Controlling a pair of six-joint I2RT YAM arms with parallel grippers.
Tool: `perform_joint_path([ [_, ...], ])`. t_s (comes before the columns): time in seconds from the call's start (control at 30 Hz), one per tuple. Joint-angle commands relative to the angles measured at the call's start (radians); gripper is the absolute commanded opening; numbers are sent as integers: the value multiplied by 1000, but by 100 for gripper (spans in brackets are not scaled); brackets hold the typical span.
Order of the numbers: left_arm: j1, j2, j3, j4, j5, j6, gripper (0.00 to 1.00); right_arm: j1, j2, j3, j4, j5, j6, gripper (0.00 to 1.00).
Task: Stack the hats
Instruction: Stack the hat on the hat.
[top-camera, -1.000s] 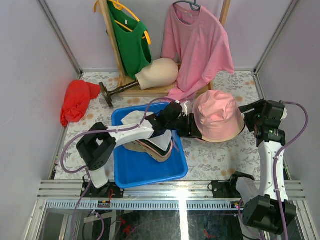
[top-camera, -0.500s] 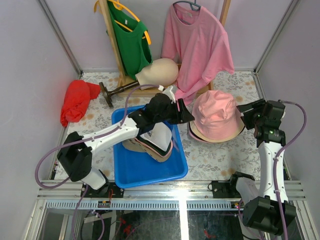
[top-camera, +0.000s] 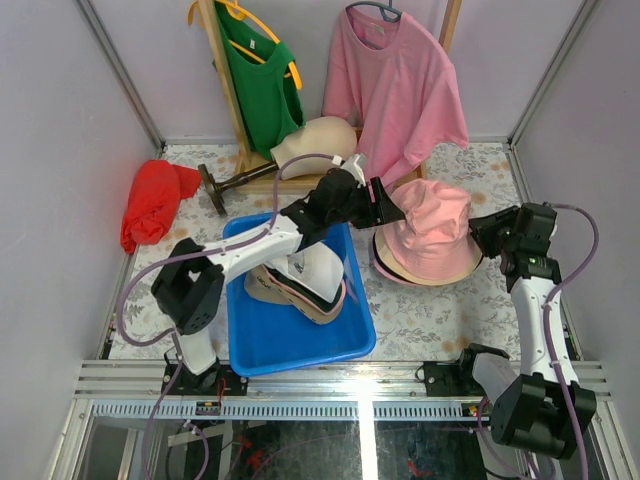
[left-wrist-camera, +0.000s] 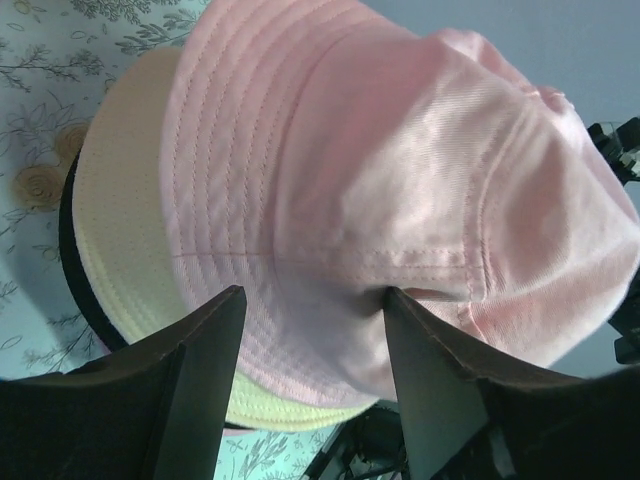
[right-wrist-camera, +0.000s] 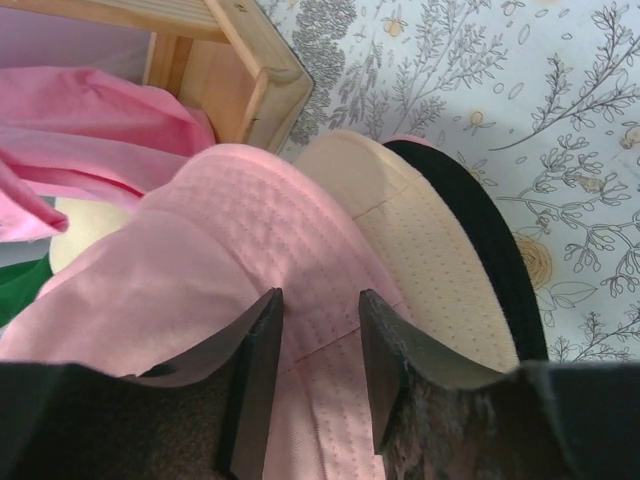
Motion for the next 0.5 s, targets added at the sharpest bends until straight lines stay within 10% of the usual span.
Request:
perform_joint_path([
  [0.0, -4, 71, 54, 46, 29, -18, 57, 10, 21, -49, 23, -33, -24, 40],
  [0.47, -35, 116, -13, -17, 9, -22, 42, 10, 89, -73, 58, -26, -54, 24],
])
